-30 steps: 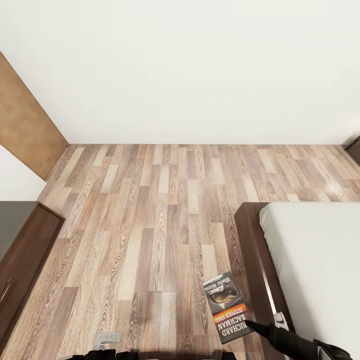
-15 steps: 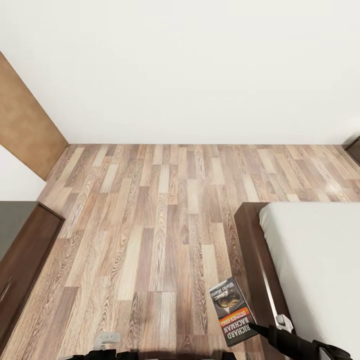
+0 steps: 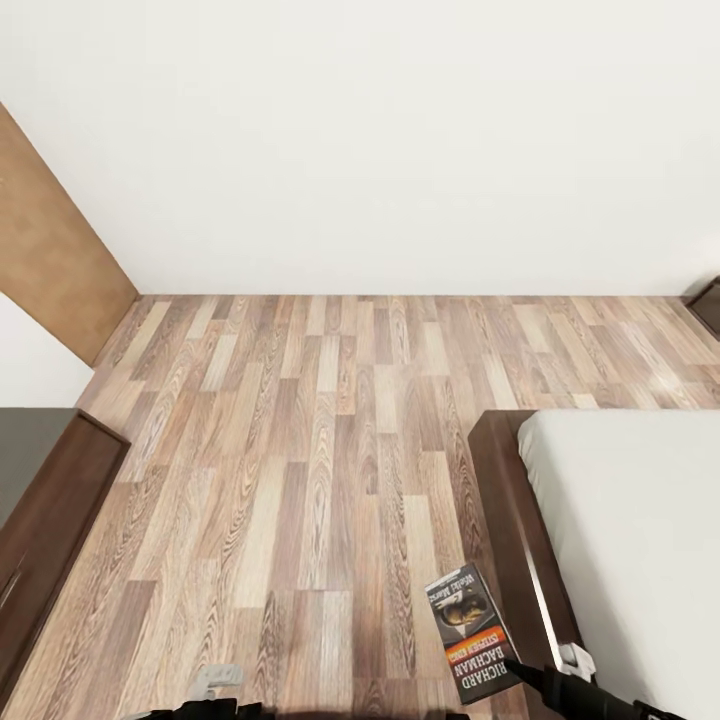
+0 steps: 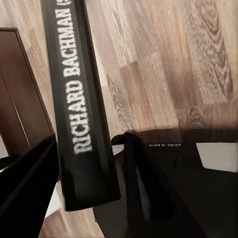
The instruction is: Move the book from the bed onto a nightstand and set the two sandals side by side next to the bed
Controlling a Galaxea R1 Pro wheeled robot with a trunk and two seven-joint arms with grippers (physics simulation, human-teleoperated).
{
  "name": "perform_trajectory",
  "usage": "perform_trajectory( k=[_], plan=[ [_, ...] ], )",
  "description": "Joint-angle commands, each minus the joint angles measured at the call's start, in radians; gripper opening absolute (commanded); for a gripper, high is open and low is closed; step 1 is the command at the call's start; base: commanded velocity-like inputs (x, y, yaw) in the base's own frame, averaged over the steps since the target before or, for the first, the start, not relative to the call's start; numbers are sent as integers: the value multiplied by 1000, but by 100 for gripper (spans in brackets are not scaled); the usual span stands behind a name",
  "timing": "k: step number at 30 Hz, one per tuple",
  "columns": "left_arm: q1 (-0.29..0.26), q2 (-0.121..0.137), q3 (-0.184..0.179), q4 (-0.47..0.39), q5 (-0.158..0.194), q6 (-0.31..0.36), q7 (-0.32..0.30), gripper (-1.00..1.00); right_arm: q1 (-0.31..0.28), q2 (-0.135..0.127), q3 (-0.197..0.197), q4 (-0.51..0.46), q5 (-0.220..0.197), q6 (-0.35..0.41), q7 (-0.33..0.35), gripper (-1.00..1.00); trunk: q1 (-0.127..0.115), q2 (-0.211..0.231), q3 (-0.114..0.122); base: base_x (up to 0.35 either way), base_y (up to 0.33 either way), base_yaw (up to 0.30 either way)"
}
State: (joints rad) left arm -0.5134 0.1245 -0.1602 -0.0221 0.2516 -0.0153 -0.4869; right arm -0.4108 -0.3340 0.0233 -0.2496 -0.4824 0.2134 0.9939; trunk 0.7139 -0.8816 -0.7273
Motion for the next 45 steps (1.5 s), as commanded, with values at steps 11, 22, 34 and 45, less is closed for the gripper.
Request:
perform_trajectory(
  k=[11,22,34,45],
  plan=[
    [0,-9,-10,1,8,-1,-3,100,0,0,3,9,-8,-8,3,-100,0,-1,17,0,0,0],
    [0,-10,-8,1,10,3,-3,100,0,0,3,10,-9,-8,1,-100,0,-1,35,0,0,0],
    [0,-13,-7,1,11,2,-3,100,0,0,3,12,-10,-8,0,-100,0,-1,54,0,0,0],
    [0,-14,-7,1,10,2,-6,100,0,0,3,12,-10,-10,-1,-100,0,-1,71,0,0,-49]
  ],
)
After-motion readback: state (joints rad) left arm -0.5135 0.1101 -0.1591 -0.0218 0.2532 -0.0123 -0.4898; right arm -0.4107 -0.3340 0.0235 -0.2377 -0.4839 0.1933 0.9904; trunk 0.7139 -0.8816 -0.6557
